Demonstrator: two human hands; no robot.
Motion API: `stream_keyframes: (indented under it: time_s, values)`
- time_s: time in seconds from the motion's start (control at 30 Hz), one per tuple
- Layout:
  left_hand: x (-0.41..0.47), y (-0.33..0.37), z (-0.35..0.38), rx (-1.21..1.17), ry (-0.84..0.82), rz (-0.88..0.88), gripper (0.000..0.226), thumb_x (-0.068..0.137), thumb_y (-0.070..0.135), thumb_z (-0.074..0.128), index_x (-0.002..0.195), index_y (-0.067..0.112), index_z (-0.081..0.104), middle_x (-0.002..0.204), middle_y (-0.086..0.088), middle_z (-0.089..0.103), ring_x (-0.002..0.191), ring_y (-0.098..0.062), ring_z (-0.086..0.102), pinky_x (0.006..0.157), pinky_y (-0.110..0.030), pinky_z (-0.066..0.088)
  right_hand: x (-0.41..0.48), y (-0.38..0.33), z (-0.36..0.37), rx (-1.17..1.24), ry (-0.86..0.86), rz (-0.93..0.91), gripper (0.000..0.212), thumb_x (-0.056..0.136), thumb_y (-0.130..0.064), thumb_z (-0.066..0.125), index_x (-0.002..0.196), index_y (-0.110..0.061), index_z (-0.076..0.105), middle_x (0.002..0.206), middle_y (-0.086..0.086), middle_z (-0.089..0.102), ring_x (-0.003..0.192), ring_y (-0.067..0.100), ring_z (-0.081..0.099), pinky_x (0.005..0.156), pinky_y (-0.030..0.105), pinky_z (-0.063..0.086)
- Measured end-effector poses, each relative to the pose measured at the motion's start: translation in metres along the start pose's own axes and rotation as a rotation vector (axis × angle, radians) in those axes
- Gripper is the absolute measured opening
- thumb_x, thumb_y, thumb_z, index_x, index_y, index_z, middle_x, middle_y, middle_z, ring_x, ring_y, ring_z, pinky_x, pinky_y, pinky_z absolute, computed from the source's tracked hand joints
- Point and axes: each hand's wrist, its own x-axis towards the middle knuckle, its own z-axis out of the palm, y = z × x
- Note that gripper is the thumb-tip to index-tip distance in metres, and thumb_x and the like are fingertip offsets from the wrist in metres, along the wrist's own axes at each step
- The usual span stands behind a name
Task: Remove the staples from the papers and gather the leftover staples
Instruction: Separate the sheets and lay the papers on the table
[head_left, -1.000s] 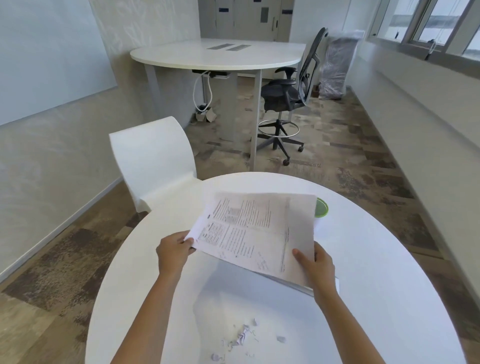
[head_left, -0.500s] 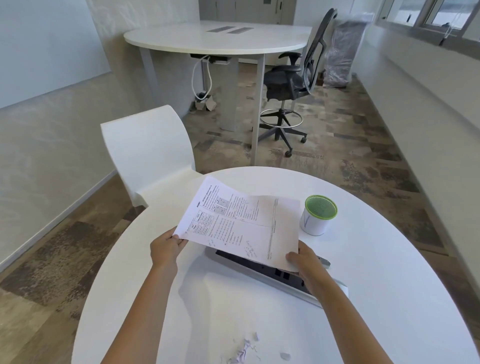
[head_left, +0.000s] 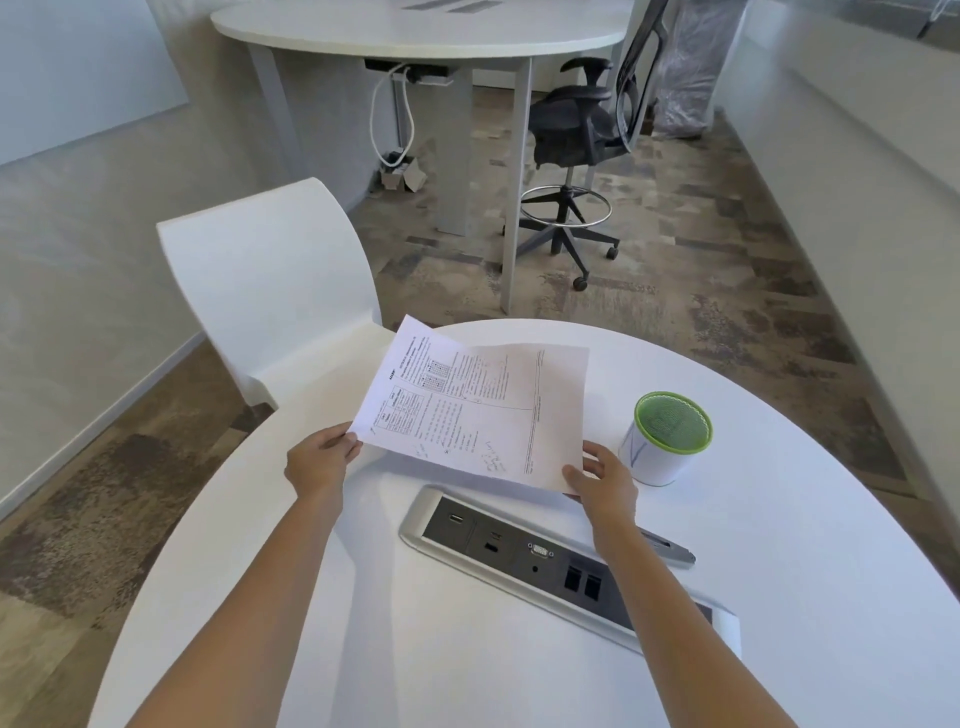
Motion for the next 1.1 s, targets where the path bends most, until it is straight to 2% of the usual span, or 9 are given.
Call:
stream_keyframes:
  time_s: [0.3,0.47,0.53,0.6,0.7,0.77,0.87,0.97,1.1]
  values:
    - [0.052,-0.014,0.02,0.031,0.068,0.015,0.028,0.082,-0.007,0.064,0.109,-0.001,0.068,0.097,-0.011,0.067,0.05,0.001,0.062,0.069,-0.01,0.053,0.029,0.019,0.028,-0.021,0.051,-0.024,0.031,0.083,-0.006,0.066,0.111,-0.017,0.061,0.097,0.006,0.066,0.082,0.022,0.062,0.068,0.027,0.052]
    - [0.066,-0.02,0.025,0.082,0.092,0.048,0.028,0.082,-0.009,0.062,0.109,-0.004,0.067,0.105,-0.018,0.068,0.062,-0.008,0.061,0.06,-0.003,0.051,0.028,0.031,0.04,-0.111,0.09,-0.088,0.036,0.083,-0.006,0.067,0.117,-0.013,0.057,0.087,0.002,0.063,0.071,0.014,0.058,0.062,0.019,0.043]
    - [0.068,-0.021,0.026,0.129,0.086,0.054,0.028,0.083,-0.007,0.062,0.11,-0.003,0.067,0.108,-0.019,0.068,0.064,-0.01,0.059,0.07,-0.01,0.054,0.026,0.033,0.044,-0.154,0.105,-0.107,0.042,0.083,-0.005,0.067,0.122,-0.013,0.054,0.085,0.001,0.061,0.073,0.016,0.057,0.067,0.021,0.042]
    - [0.069,-0.022,0.025,0.22,0.087,0.074,0.029,0.084,-0.002,0.061,0.113,-0.001,0.067,0.11,-0.02,0.068,0.073,-0.016,0.062,0.089,-0.022,0.05,0.025,0.034,0.048,-0.227,0.12,-0.132,0.046,0.084,-0.006,0.066,0.127,-0.012,0.05,0.092,0.002,0.06,0.075,0.017,0.055,0.072,0.023,0.041]
    - [0.063,-0.024,0.021,0.38,0.077,0.157,0.032,0.089,0.003,0.056,0.119,0.0,0.064,0.113,-0.018,0.068,0.111,-0.026,0.058,0.102,-0.026,0.039,0.023,0.036,0.049,-0.351,0.144,-0.198,0.047,0.086,-0.007,0.063,0.13,-0.011,0.047,0.112,0.008,0.056,0.082,0.018,0.053,0.077,0.024,0.039]
    - [0.058,-0.028,0.019,0.452,0.049,0.216,0.031,0.091,0.004,0.051,0.12,-0.002,0.062,0.113,-0.018,0.068,0.116,-0.029,0.055,0.103,-0.026,0.035,0.022,0.04,0.049,-0.397,0.149,-0.231,0.046,0.087,-0.008,0.062,0.13,-0.01,0.047,0.12,0.009,0.052,0.091,0.02,0.053,0.083,0.027,0.042]
    - [0.048,-0.036,0.015,0.54,-0.019,0.28,0.023,0.094,0.007,0.049,0.112,-0.002,0.061,0.111,-0.018,0.062,0.11,-0.031,0.056,0.1,-0.03,0.036,0.019,0.047,0.049,-0.487,0.141,-0.31,0.041,0.089,-0.011,0.059,0.129,-0.01,0.049,0.125,0.012,0.051,0.108,0.028,0.051,0.094,0.038,0.044]
    - [0.033,-0.044,0.008,0.621,-0.079,0.355,0.038,0.095,0.009,0.048,0.132,-0.002,0.051,0.133,-0.02,0.055,0.124,-0.034,0.05,0.109,-0.038,0.035,0.011,0.051,0.045,-0.602,0.106,-0.381,0.038,0.093,-0.011,0.054,0.13,-0.006,0.049,0.128,0.013,0.052,0.116,0.029,0.045,0.098,0.035,0.037]
    - [0.008,-0.059,-0.003,0.769,-0.176,0.442,0.042,0.096,0.012,0.046,0.136,0.002,0.046,0.139,-0.014,0.051,0.131,-0.029,0.044,0.111,-0.035,0.03,-0.004,0.052,0.036,-0.737,0.044,-0.434,0.039,0.096,-0.015,0.048,0.134,-0.005,0.045,0.133,0.011,0.051,0.122,0.028,0.043,0.101,0.034,0.037]
